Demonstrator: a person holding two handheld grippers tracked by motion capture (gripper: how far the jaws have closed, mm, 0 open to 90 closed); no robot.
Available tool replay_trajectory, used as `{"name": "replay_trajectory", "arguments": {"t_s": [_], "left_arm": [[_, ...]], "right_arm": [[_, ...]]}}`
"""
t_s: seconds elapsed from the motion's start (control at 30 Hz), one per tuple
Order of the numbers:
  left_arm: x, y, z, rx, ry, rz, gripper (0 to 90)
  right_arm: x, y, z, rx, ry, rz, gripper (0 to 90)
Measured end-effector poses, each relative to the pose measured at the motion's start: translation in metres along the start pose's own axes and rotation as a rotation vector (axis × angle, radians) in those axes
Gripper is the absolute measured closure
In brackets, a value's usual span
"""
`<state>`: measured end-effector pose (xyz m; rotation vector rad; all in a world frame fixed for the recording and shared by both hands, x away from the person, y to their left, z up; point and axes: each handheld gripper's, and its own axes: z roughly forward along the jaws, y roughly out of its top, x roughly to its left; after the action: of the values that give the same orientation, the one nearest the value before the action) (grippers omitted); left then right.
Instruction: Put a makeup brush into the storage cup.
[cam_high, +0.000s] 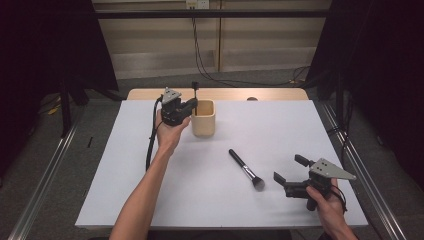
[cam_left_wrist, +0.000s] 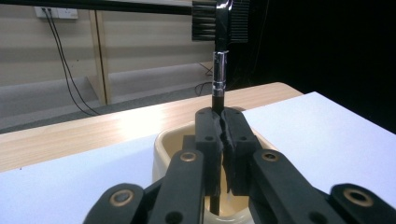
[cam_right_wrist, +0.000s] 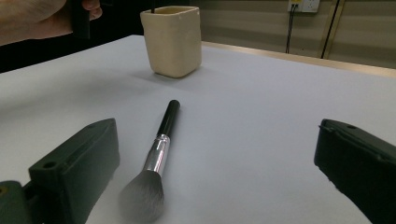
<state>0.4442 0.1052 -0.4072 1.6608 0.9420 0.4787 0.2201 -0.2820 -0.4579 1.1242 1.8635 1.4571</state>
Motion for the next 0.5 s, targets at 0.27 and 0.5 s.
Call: {"name": "replay_trajectory", "arguments": {"t_s": [0.27, 0.5], "left_arm": [[0.0002, 0.0002, -0.0002, 0.008, -0.005, -0.001, 85.5], [0.0021, -0.0003, -0.0013, 0.016, -0.014, -0.011, 77.2]], "right_arm": [[-0.0003, -0.0002, 0.0002, 0.004, 0.003, -0.006, 0.0], [-0.0008, -0.0001, -0.0002, 0.002, 0.000, -0.003, 0.0]]}}
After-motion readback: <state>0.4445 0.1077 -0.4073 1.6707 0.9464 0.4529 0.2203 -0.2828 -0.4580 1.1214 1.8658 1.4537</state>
